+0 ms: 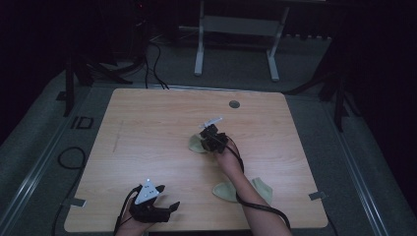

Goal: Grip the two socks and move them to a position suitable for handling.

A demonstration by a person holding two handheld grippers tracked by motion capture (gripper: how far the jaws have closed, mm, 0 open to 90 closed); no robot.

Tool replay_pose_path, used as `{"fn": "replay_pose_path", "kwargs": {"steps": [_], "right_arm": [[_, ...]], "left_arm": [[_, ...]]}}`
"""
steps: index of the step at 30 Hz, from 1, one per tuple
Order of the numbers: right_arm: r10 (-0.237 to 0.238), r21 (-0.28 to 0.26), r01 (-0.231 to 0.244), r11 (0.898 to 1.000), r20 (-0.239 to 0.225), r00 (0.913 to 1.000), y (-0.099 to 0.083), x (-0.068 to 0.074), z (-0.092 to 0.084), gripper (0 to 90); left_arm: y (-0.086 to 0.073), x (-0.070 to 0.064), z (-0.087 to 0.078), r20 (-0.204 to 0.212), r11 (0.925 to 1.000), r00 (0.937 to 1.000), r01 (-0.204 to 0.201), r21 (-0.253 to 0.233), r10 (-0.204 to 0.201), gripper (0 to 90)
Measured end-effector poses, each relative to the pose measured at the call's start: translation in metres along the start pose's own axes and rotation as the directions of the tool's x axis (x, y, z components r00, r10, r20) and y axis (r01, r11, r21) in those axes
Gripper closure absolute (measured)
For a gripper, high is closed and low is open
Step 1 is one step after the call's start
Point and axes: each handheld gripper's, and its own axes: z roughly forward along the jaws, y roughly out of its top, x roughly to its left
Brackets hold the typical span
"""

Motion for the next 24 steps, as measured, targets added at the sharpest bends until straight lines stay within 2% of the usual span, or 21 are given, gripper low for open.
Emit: {"fn": "replay_pose_path", "kwargs": {"steps": [8,11,12,13,14,15,16,17,18,19,20,24], "right_arm": [[0.035,-0.060,-0.034,0.998,0.001,0.9994,-0.011,-0.020,-0.051,81.6],[0.038,-0.074,-0.038,0.997,0.010,0.9992,-0.025,-0.028,-0.067,81.6],[0.038,-0.074,-0.038,0.997,0.010,0.9992,-0.025,-0.028,-0.067,81.6],[0.039,-0.072,-0.038,0.997,0.015,0.9991,-0.031,-0.030,-0.070,81.5],[0.070,-0.060,-0.069,0.996,0.006,0.9975,-0.046,-0.036,-0.074,81.5],[0.076,-0.054,-0.076,0.996,0.010,0.9970,-0.054,-0.038,-0.075,81.5],[0.076,-0.054,-0.076,0.996,0.010,0.9970,-0.054,-0.038,-0.075,81.5],[0.077,-0.045,-0.076,0.996,0.021,0.9968,-0.061,-0.039,-0.075,81.5],[0.081,-0.027,-0.080,0.996,0.042,0.9958,-0.077,-0.043,-0.072,81.5],[0.081,-0.027,-0.080,0.996,0.042,0.9958,-0.077,-0.043,-0.072,81.5],[0.118,-0.012,-0.117,0.993,0.049,0.9918,-0.088,-0.048,-0.068,81.5],[0.134,0.021,-0.136,0.991,0.069,0.9886,-0.105,-0.051,-0.058,80.2]], "left_arm": [[0.001,0.002,-0.001,-0.005,0.9999,1.0000,0.008,-0.009,-0.008,18.7],[0.002,0.002,0.002,0.025,0.9989,0.9987,0.045,-0.012,-0.044,18.7],[0.002,0.002,0.002,0.025,0.9989,0.9987,0.045,-0.012,-0.044,18.7],[0.003,0.002,0.003,0.027,0.9988,0.9986,0.046,-0.016,-0.046,18.7],[0.004,0.002,0.003,0.028,0.9990,0.9988,0.042,-0.016,-0.041,18.7],[0.006,0.000,0.005,0.023,0.9991,0.9991,0.035,-0.021,-0.035,18.7],[0.006,0.000,0.005,0.023,0.9991,0.9991,0.035,-0.021,-0.035,18.7],[0.007,0.000,0.006,0.024,0.9993,0.9992,0.032,-0.020,-0.031,18.7],[0.008,-0.001,0.008,0.027,0.9994,0.9992,0.031,-0.018,-0.031,18.7],[0.008,-0.001,0.008,0.027,0.9994,0.9992,0.031,-0.018,-0.031,18.7],[0.008,0.000,0.012,0.026,0.9993,0.9990,0.036,-0.007,-0.036,18.7],[0.012,0.000,0.018,0.011,0.9999,0.9999,0.003,0.011,-0.003,18.8]]}}
